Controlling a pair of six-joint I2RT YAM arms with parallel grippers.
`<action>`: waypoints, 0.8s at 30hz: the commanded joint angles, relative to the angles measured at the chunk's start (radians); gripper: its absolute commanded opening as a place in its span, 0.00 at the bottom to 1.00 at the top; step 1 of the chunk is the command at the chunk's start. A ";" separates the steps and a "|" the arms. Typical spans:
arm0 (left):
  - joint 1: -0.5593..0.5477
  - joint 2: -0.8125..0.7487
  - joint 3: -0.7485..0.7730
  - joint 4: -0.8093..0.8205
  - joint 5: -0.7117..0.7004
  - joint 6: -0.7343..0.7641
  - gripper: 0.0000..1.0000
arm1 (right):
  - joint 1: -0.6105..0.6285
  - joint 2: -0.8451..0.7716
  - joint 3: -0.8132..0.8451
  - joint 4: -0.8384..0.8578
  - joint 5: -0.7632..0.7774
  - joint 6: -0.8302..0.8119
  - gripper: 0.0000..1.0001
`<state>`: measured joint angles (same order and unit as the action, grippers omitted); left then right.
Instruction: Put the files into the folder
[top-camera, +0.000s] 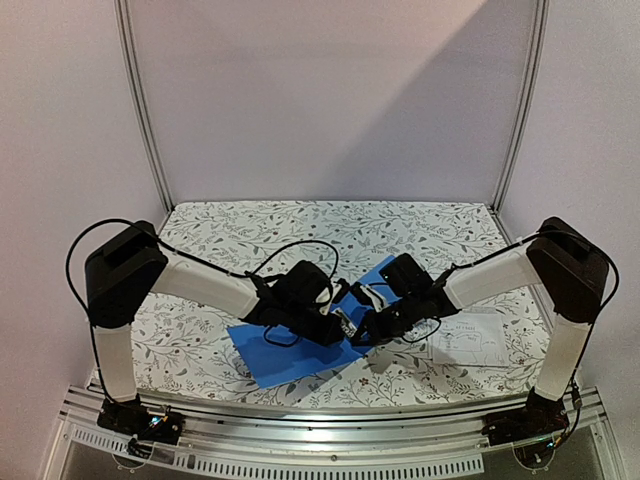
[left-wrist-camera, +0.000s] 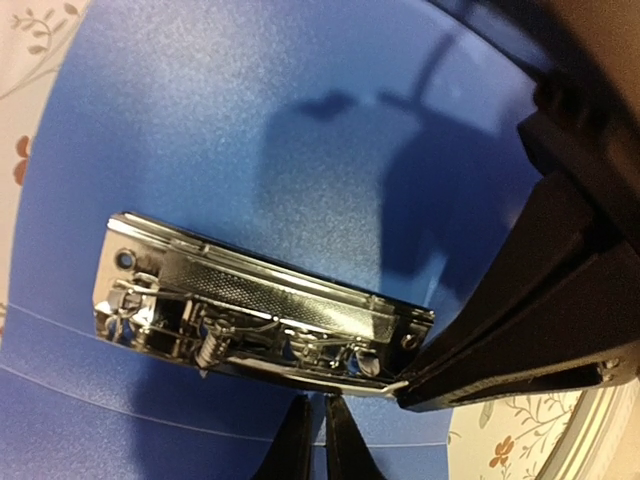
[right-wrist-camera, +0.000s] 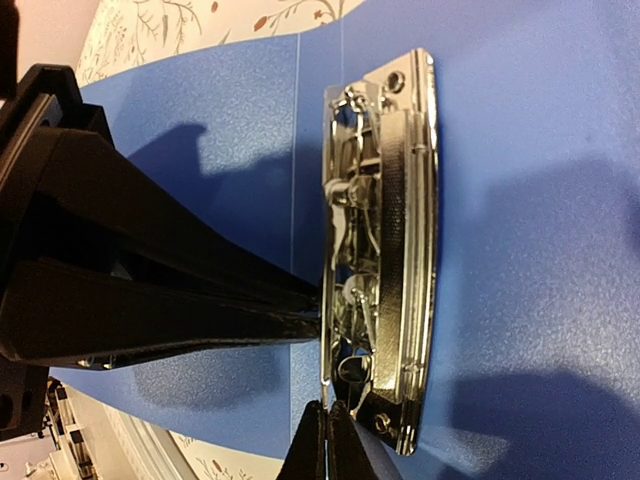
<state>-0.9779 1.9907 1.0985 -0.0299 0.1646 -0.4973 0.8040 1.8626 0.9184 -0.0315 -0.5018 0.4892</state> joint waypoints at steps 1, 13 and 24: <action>0.021 0.008 -0.068 -0.145 -0.061 0.011 0.10 | -0.008 0.038 0.009 -0.026 0.011 0.026 0.00; 0.121 -0.181 -0.166 -0.015 -0.089 -0.217 0.35 | -0.014 0.036 0.014 0.037 -0.057 0.076 0.00; 0.171 -0.057 -0.085 0.176 0.137 -0.376 0.20 | -0.025 0.061 0.000 0.100 -0.099 0.117 0.00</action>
<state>-0.8066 1.8946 0.9802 0.0883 0.2253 -0.8070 0.7887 1.8957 0.9245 0.0437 -0.5907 0.5808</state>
